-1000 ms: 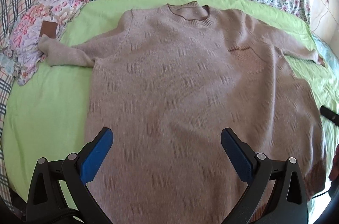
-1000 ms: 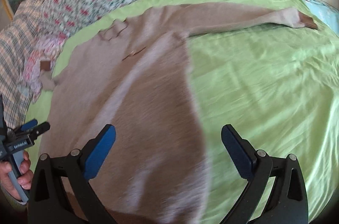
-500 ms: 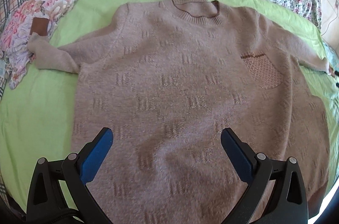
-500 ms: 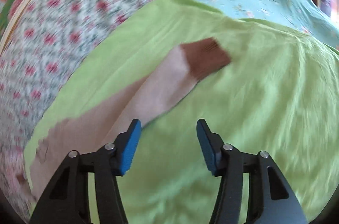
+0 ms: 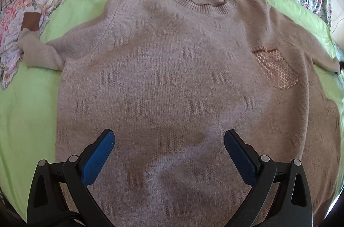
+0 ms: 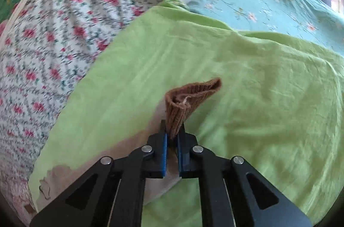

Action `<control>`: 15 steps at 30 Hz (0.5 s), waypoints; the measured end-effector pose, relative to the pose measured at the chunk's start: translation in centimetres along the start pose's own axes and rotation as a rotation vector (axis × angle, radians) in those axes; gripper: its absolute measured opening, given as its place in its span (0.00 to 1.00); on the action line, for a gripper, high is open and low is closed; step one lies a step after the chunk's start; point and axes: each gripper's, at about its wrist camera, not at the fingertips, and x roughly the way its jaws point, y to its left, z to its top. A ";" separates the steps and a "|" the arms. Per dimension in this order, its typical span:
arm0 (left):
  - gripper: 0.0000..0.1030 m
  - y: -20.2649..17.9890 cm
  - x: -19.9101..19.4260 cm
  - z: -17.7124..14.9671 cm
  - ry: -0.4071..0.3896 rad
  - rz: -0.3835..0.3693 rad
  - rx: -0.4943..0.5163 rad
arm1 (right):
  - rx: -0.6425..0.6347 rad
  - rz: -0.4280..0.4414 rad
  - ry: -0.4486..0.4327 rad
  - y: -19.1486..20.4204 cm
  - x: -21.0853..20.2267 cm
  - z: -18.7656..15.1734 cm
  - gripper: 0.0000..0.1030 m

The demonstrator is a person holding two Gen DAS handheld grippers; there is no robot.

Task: Fold small clothes
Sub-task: 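Grasp the brown cuff of a sweater sleeve with the right gripper, then fold the held sleeve across the sweater body with the right gripper while the left gripper grasps the other cuff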

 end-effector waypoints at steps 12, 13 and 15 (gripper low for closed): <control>0.99 2.7 -1.2 -0.9 -0.028 -0.055 -0.061 | -0.269 0.511 0.293 24.2 -0.6 -13.7 0.08; 0.99 3.2 -1.3 -1.0 -0.029 -0.070 -0.072 | -0.276 0.544 0.326 25.8 -0.3 -15.2 0.08; 0.99 4.3 -1.5 -1.1 -0.034 -0.093 -0.092 | -0.277 0.601 0.398 29.1 0.4 -18.3 0.08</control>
